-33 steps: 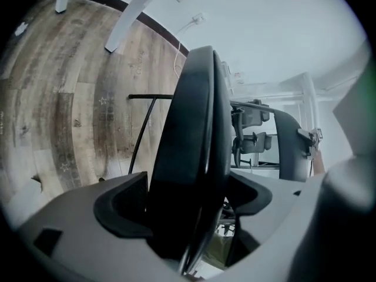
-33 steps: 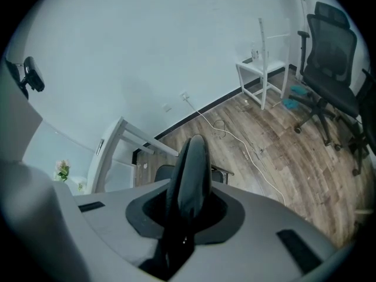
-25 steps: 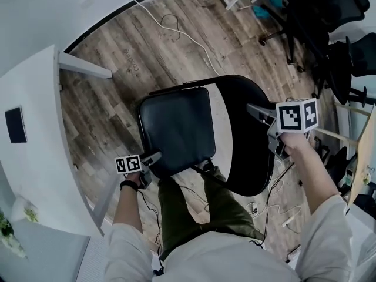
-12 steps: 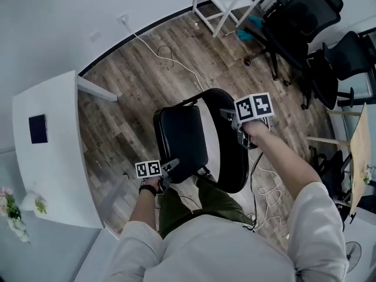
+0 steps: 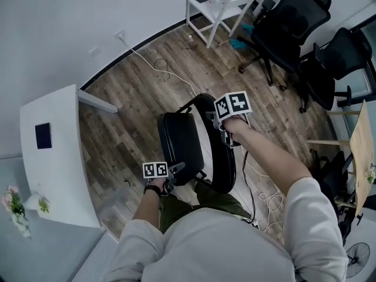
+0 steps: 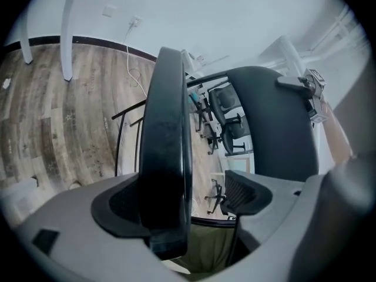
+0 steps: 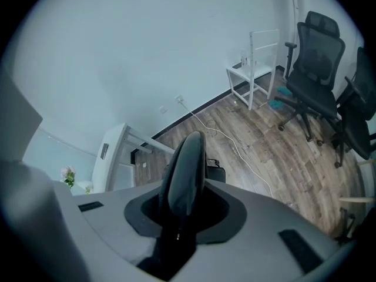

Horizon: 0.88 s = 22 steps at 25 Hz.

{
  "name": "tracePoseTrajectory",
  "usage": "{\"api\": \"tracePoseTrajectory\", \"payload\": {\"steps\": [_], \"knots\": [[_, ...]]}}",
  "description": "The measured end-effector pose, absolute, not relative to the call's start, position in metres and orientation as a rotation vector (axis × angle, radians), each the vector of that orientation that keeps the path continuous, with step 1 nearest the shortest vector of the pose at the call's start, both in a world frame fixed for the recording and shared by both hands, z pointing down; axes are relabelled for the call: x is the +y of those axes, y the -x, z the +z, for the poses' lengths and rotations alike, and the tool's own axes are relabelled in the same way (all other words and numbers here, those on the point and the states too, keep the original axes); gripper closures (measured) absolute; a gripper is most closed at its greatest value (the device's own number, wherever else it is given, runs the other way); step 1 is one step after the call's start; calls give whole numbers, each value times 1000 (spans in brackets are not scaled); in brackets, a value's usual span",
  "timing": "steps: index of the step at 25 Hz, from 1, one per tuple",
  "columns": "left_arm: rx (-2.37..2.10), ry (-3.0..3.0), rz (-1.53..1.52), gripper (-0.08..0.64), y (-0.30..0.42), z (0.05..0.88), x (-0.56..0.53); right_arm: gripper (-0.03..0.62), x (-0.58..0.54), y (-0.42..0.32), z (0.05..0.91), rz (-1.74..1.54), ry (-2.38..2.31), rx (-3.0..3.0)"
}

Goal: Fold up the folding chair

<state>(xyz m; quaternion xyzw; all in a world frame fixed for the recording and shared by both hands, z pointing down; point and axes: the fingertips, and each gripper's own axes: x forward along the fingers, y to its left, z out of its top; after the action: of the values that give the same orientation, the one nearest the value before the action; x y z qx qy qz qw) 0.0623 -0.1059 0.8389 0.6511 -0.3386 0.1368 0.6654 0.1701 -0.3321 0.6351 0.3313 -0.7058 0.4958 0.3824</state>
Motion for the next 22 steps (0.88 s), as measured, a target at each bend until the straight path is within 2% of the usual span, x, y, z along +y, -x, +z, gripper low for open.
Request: {"api": "tracePoseTrajectory", "payload": {"steps": [9,22], "knots": [[-622,-1567,403,146,-125,811,-111,482,-336,-188,626,1276,-852,-1790],[-160,-1916,1080,137,-208,805,-92,469,-342,-213,618,1286,-867,-1784]]}}
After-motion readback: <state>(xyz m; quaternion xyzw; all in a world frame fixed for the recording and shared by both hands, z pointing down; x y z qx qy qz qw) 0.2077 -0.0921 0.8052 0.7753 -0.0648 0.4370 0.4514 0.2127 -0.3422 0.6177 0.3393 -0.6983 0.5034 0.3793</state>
